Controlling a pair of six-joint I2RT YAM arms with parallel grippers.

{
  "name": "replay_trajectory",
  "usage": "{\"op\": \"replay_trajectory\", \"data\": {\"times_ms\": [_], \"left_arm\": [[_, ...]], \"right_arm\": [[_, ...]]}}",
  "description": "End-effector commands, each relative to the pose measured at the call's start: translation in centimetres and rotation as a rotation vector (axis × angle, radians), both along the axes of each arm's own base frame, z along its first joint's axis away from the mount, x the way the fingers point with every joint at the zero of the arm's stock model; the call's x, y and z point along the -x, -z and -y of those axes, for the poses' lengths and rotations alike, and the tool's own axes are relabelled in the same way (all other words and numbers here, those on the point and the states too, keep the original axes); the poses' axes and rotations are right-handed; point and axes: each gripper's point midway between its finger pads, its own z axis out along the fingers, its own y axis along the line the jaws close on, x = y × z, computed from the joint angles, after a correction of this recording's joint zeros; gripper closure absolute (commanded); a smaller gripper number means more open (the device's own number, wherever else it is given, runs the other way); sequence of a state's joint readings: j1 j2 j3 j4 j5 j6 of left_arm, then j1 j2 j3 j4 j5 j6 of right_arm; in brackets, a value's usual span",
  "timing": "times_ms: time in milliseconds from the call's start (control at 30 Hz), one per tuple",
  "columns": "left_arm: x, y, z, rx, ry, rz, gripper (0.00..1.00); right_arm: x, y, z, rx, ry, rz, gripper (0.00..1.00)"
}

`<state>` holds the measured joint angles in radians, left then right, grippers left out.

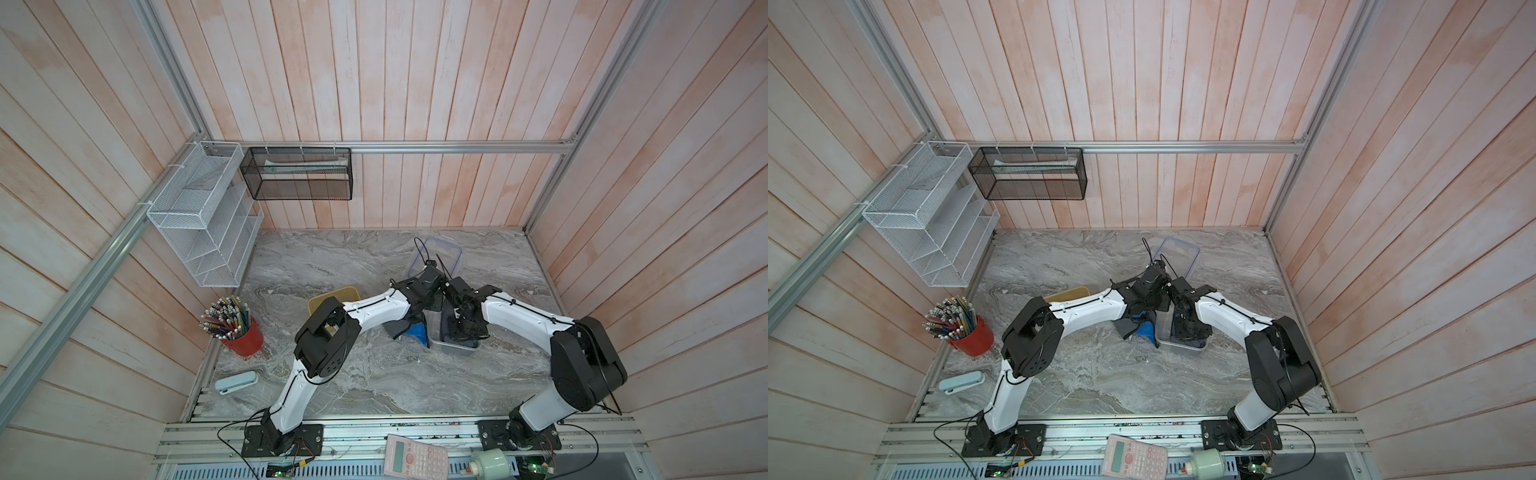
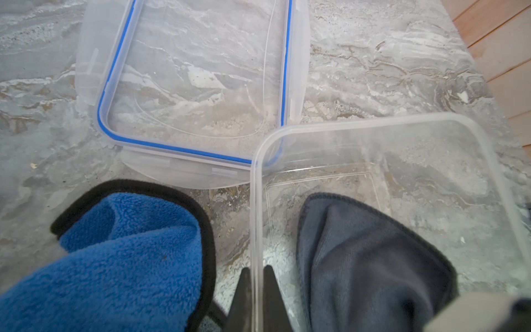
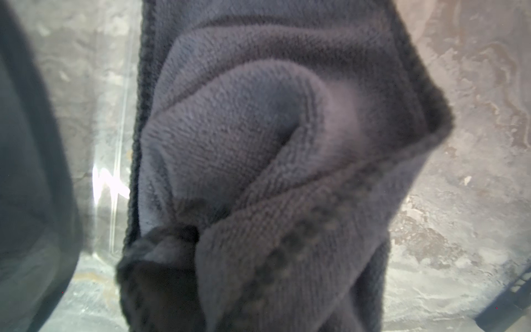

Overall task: Wipe the insides of the lunch boxes
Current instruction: Wipe the dirt inside the lunch box.

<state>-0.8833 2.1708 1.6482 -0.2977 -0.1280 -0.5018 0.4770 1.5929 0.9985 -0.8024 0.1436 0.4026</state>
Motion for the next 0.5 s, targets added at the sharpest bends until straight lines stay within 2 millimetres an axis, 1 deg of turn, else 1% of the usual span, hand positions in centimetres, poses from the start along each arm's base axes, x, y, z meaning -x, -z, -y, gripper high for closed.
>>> {"op": "replay_trajectory", "data": {"times_ms": [0,67,133,267,367,467], "left_arm": [[5.6,1.3,2.3,-0.062,0.124,-0.028,1.00],[6.3,1.4,2.8,-0.064,0.143,-0.029,1.00],[6.7,1.4,3.3,-0.061,0.154,-0.031,1.00],[7.3,1.4,4.3,-0.055,0.174,-0.034,1.00],[7.5,1.4,4.3,-0.062,0.175,-0.037,1.00],[7.3,1.2,4.0,-0.072,0.162,-0.026,1.00]], "right_arm": [[-3.3,-0.9,3.1,-0.003,0.117,0.102,1.00],[-4.5,-1.9,4.2,-0.020,0.146,0.157,1.00],[-5.2,-2.3,5.0,-0.021,0.164,0.188,1.00],[-6.1,-1.6,6.8,0.022,0.172,0.178,1.00],[-6.4,-1.0,7.9,0.053,0.183,0.170,1.00],[-6.3,-1.0,8.3,0.053,0.196,0.189,1.00]]}}
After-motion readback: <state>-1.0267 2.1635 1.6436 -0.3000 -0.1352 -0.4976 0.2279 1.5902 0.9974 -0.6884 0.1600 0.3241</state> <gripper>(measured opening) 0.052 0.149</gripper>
